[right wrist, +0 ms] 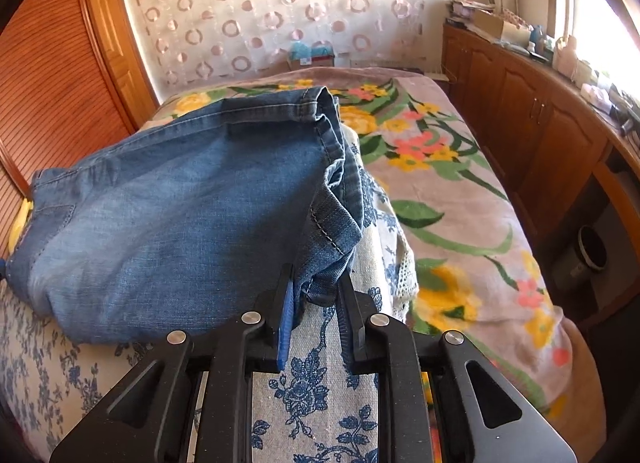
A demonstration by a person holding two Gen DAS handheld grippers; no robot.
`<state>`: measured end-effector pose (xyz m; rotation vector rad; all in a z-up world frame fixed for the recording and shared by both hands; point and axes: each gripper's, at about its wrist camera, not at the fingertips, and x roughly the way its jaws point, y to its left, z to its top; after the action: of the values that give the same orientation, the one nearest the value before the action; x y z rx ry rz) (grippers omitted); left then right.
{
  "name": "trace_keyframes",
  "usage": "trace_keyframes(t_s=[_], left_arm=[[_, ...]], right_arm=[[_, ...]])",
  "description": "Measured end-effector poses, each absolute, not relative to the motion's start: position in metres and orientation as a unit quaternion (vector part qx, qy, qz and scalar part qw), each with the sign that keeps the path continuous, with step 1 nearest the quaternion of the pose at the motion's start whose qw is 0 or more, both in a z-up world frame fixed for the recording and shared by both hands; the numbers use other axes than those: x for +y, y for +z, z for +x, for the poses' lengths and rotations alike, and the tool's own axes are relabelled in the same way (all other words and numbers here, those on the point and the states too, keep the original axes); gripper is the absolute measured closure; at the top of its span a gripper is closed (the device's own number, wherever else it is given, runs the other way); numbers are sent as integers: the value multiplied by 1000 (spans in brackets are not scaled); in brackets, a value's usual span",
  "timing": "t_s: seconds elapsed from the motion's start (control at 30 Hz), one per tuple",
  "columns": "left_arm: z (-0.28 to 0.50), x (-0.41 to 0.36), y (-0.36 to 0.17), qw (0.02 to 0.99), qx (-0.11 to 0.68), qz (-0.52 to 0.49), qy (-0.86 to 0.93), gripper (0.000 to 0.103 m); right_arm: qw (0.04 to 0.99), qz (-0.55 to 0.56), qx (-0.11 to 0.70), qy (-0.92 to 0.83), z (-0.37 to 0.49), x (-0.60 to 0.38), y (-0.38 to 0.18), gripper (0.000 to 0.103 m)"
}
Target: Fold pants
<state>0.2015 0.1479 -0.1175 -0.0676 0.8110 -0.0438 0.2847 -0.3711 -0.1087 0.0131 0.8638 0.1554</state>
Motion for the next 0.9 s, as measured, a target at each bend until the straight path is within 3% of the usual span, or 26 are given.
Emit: trace_keyframes(t_s=[0.2,0.23,0.37,0.43,0.63,0.9], left_arm=[[201,146,-126,911,409,-37,-29,51],[200,145,-127,910,410,-40,-33,59],[198,140,-126,910,411,-37,-41,71],[197,137,-125,910,409,-37,-50,86],[190,130,-110,920,390,-12,-46,94],[178,136,-76,936,348,-18,-45,96]], right_arm=[[904,14,422,74,286,-370,-110,80],[903,15,423,74,286,-370,-111,79],[900,15,428,74,288,-370,-113,79],[901,13,427,74,288,-369,-112,85],[909,-7,409,82,281,-361,-102,88],[922,5,379,82,263,-367,-76,89]])
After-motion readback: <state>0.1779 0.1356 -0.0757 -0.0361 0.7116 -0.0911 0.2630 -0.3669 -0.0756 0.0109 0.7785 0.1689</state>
